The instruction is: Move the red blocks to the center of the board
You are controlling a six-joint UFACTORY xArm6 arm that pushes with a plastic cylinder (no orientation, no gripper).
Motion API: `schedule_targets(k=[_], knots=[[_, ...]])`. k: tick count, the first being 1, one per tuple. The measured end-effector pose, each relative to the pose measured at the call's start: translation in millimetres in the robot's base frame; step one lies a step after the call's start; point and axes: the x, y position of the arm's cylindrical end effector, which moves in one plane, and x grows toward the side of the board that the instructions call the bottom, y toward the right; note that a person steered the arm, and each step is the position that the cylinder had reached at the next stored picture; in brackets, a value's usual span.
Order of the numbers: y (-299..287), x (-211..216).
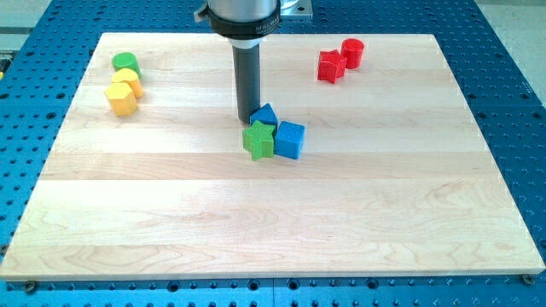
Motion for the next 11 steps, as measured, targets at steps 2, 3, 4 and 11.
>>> schedule_targets(k=[2,3,4,11], knots=[[151,-24],[202,-69],[216,-139],[150,-59]])
